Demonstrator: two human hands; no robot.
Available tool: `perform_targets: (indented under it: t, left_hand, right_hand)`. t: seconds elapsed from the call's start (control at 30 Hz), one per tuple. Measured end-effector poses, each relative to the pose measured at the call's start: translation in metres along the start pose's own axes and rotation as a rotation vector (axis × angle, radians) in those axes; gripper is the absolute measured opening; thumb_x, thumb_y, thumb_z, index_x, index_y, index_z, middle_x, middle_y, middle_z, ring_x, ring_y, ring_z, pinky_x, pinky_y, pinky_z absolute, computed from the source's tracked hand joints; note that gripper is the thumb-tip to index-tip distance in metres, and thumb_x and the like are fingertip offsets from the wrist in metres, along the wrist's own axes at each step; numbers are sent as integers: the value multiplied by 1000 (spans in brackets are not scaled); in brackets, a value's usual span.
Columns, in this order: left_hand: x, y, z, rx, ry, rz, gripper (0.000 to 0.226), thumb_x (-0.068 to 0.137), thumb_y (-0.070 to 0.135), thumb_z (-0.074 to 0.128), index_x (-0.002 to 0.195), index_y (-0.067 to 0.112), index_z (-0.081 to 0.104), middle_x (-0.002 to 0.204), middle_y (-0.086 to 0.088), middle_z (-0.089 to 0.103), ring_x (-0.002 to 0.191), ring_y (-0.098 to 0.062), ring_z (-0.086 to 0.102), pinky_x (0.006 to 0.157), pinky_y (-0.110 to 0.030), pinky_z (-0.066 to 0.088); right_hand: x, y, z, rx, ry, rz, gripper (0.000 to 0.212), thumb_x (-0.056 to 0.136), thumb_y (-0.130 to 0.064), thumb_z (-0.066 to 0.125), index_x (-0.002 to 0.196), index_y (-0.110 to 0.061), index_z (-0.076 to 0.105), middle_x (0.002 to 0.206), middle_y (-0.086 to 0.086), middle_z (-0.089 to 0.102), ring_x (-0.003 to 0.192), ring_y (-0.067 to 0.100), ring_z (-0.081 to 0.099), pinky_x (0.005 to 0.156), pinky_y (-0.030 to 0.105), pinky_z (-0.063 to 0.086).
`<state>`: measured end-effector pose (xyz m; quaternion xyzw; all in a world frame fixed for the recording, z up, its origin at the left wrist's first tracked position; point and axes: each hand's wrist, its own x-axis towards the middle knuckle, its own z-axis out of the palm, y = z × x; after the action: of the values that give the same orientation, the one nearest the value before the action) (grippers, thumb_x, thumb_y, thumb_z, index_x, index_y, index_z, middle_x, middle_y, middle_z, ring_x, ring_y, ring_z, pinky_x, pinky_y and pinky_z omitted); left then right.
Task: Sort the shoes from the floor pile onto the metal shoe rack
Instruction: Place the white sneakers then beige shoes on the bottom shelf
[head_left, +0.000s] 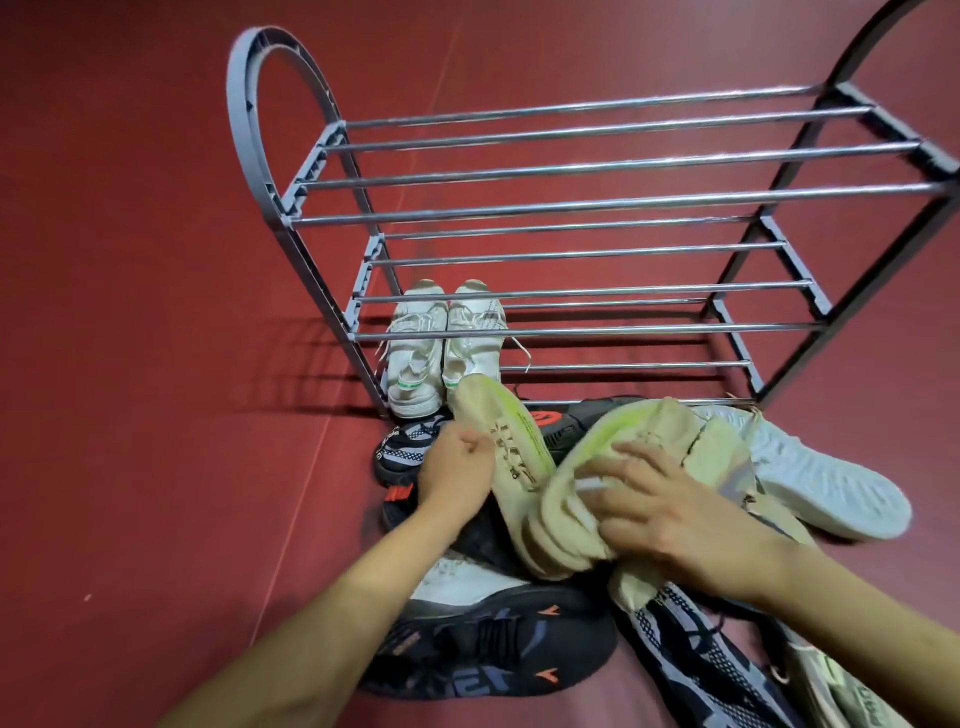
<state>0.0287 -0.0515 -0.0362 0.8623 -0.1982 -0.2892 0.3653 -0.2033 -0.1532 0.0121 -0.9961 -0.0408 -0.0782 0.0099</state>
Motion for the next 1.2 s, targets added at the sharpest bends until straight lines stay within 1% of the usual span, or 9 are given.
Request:
perform_targets:
  t: [0.17, 0.23, 0.33, 0.4, 0.47, 0.53, 0.63, 0.83, 1.2]
  left_hand:
    - [-12, -3, 4, 209, -178, -75, 100, 47, 78, 67, 124, 25, 33, 111, 5, 59, 94, -29, 69, 81, -44, 59]
    - [-16, -1, 8, 148, -170, -91, 104, 39, 75, 73, 119, 25, 29, 110, 5, 56, 95, -26, 68, 78, -43, 61]
    - [-18, -3, 15, 18, -148, -166, 99, 41, 62, 86, 114, 18, 35, 107, 3, 61, 97, -22, 66, 71, -40, 63]
    - [-23, -9, 18, -125, -206, -262, 81, 58, 45, 92, 116, 13, 45, 109, 0, 65, 97, -20, 66, 60, -32, 61]
    - [-24, -17, 21, -165, -263, -276, 55, 70, 39, 87, 111, 12, 61, 108, -3, 72, 94, -19, 68, 61, -30, 59]
    - [-22, -20, 20, -161, -234, -211, 28, 80, 37, 79, 90, 13, 68, 93, -3, 75, 86, -20, 70, 72, -39, 62]
    - [-23, -14, 6, -60, -80, -44, 36, 84, 37, 72, 62, 15, 54, 63, -3, 62, 64, -24, 59, 62, -37, 49]
    - [-15, 26, -31, -286, 142, 73, 36, 74, 40, 64, 75, 5, 73, 77, -10, 76, 78, -33, 70, 75, -47, 56]
    - [-54, 39, -12, -486, -216, 68, 34, 58, 34, 71, 71, 4, 67, 69, -11, 57, 67, -21, 50, 64, -37, 37]
  right_hand:
    - [-27, -6, 0, 141, -274, 108, 24, 79, -25, 51, 102, -30, 57, 147, -9, 45, 154, 25, 12, 120, 55, 16]
    - [-31, -12, -13, 454, -144, 339, 33, 72, -19, 43, 99, -30, 57, 140, -11, 50, 144, 13, 33, 114, 32, 30]
    - [-35, -21, -20, 594, 196, 814, 24, 80, -9, 51, 81, -33, 56, 91, -12, 64, 88, 2, 60, 72, 16, 44]
    - [-29, -26, -22, 571, -85, 1116, 29, 96, -40, 57, 72, -24, 61, 69, -3, 69, 62, 7, 63, 58, 17, 43]
    - [-21, -33, -14, 782, -408, 1281, 71, 91, -71, 47, 70, -7, 70, 62, 8, 73, 48, 14, 66, 63, 28, 55]
    - [-13, -35, -5, 848, -428, 1301, 81, 91, -71, 45, 66, 1, 71, 57, 11, 73, 48, 18, 69, 71, 33, 58]
    - [-2, -33, 0, 724, -207, 1290, 57, 95, -47, 53, 65, 0, 68, 57, 8, 71, 58, 19, 68, 71, 33, 54]
    - [19, -8, -6, 446, -185, 1043, 24, 77, -21, 64, 71, -22, 41, 78, 0, 56, 75, 24, 54, 61, 32, 36]
    - [21, -15, 11, 1317, -119, 1172, 31, 103, -35, 49, 85, -22, 70, 71, -10, 70, 62, 6, 61, 58, 21, 45]
